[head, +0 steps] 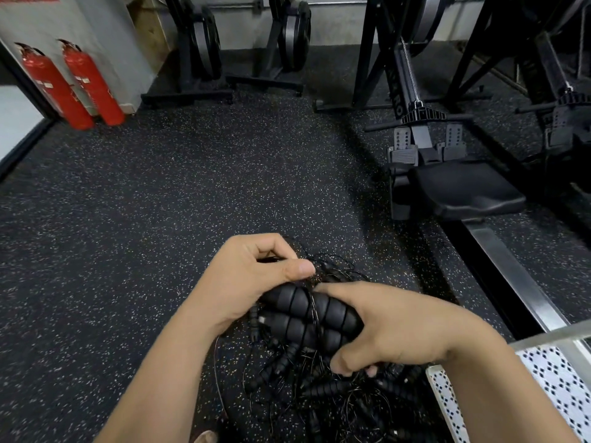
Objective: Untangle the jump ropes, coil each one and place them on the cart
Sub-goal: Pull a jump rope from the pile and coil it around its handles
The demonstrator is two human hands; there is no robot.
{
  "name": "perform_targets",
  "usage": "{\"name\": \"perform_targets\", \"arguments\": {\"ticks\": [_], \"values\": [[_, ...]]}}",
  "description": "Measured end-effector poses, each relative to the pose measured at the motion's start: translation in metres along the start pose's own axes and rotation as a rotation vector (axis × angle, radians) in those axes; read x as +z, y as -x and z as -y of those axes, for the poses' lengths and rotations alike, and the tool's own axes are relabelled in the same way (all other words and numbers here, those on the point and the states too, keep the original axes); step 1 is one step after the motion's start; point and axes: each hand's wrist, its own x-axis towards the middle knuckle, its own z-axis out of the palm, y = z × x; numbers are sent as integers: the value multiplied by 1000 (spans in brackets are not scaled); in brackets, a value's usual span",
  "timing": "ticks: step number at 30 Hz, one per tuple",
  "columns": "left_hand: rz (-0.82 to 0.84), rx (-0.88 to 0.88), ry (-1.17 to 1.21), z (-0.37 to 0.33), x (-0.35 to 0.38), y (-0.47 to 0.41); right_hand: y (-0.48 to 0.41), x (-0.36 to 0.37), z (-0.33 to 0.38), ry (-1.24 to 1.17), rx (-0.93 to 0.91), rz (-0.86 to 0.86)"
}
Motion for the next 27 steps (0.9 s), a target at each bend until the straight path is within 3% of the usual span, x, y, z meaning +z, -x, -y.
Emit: {"name": "perform_targets", "arguments": {"ticks": [4, 7, 14, 17, 20, 23, 27], "values": [[28, -46, 233, -1, -5, -3, 11, 1, 10, -178, -155, 47], [9, -79, 264, -4, 2, -3, 11, 1, 12, -304, -263, -22], [26, -79, 26, 4, 22, -6, -4, -1, 9, -525, -365, -513], [91, -60, -205, 7, 24, -5, -12, -4, 2, -463, -303, -755], [98, -81, -428, 6, 23, -3, -18, -8, -10, -249, -164, -885], [65, -81, -436, 5, 22, -2, -24, -12, -22, -43, -14, -836], [22, -76, -418, 8, 17, -3, -25, -11, -23, 113, 113, -588]]}}
